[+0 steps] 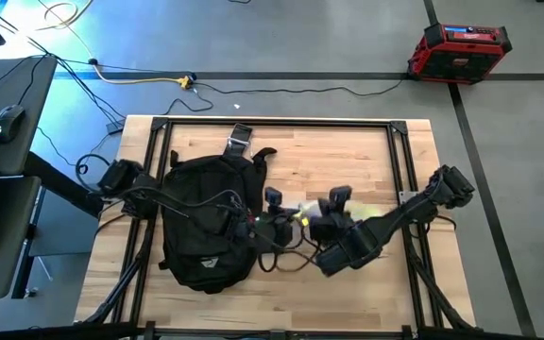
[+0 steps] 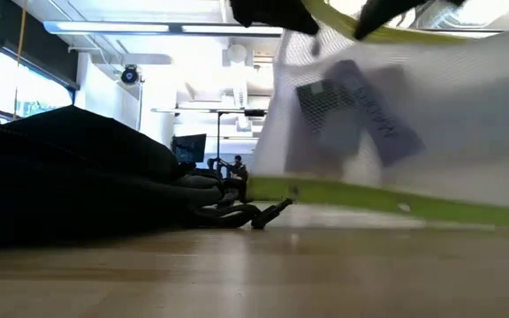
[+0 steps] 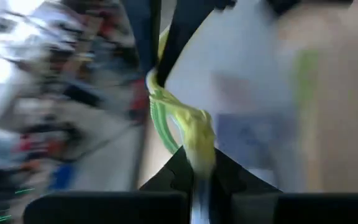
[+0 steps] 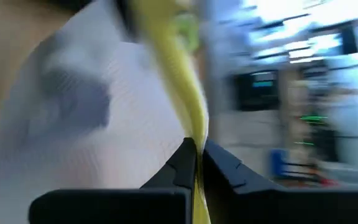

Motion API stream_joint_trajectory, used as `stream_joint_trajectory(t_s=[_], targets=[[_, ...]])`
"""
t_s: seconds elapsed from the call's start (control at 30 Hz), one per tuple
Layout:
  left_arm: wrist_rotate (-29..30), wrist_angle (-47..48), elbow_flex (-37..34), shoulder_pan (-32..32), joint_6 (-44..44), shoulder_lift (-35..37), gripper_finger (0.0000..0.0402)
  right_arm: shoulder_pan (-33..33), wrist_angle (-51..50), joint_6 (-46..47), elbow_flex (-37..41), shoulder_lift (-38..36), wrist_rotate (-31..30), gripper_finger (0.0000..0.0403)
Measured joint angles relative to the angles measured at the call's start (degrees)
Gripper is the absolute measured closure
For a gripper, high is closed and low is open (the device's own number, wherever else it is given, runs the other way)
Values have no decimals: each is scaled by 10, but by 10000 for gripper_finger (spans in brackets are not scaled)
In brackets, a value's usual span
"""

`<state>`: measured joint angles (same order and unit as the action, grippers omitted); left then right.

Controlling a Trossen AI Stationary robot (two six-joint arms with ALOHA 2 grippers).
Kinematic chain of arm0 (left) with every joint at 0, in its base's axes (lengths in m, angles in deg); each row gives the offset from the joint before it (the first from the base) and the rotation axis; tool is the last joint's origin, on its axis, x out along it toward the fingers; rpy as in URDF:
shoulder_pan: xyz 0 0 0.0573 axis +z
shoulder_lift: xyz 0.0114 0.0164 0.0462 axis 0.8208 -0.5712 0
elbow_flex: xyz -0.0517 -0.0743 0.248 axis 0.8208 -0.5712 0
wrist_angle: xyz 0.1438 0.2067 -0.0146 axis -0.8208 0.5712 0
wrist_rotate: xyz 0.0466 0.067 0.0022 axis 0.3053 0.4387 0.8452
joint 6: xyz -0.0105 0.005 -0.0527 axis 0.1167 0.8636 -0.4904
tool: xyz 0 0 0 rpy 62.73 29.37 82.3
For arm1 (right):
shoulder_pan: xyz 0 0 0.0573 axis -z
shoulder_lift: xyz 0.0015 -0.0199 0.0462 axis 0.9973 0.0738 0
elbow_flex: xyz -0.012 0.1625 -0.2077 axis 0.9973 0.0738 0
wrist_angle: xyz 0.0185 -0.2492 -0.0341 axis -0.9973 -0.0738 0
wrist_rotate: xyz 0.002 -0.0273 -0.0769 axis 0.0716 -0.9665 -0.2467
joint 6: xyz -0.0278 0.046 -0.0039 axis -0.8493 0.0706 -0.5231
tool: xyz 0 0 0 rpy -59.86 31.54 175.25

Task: Unpack backpack
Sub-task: Open the green zip bag

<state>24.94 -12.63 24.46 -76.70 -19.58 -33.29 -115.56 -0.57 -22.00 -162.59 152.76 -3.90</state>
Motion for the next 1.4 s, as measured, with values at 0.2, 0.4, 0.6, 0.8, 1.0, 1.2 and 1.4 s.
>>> stream_joint_trajectory(t_s=[0.2, 0.4, 0.6, 0.8, 1.0, 1.2, 1.4], targets=[[-7, 14, 1, -17, -12, 1, 401, 1, 29, 8, 0, 0, -3, 403], [-75, 57, 0, -15, -104, -22, 401, -12, 81, 46, 1, 15, 163, 403], [-95, 60, 0, -23, -147, -51, 402, -31, 85, 62, 1, 42, 212, 403], [-90, 64, 0, -37, -217, -57, 401, -33, 88, 34, 0, 55, 224, 383], [-72, 63, 0, -42, -266, -57, 401, -51, 54, 6, -40, 52, 257, 300], [-71, 62, 0, -42, -275, -57, 401, -107, 83, -16, -71, 50, 219, 238], [-71, 62, 0, -48, -255, -57, 401, -141, 163, -30, -8, 51, 114, 227]])
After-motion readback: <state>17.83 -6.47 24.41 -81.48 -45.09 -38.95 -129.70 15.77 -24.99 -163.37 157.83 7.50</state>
